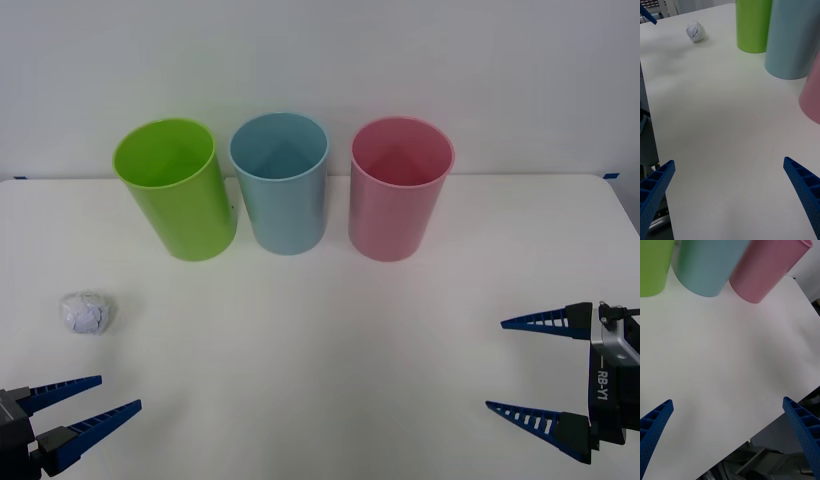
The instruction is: Put cans in the blue bin and PET bottles in the pink bin and trash in the green bin.
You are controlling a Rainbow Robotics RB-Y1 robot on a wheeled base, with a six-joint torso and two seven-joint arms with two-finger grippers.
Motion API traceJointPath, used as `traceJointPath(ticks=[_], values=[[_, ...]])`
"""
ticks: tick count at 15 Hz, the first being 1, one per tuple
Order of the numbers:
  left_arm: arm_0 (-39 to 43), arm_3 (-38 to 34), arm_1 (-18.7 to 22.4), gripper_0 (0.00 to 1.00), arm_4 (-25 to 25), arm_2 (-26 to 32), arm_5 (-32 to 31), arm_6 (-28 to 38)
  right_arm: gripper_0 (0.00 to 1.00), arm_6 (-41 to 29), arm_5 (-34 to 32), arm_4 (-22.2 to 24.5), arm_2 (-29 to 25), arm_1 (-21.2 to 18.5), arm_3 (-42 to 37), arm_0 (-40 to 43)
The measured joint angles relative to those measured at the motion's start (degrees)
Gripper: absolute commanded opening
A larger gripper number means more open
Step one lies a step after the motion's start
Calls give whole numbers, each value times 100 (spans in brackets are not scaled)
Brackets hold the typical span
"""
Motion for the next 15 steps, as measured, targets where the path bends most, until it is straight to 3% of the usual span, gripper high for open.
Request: traceJointPath(ticks=[15], values=[[0,0,0,100,0,0,0,0,100,0,0,0,0,0,0,0]])
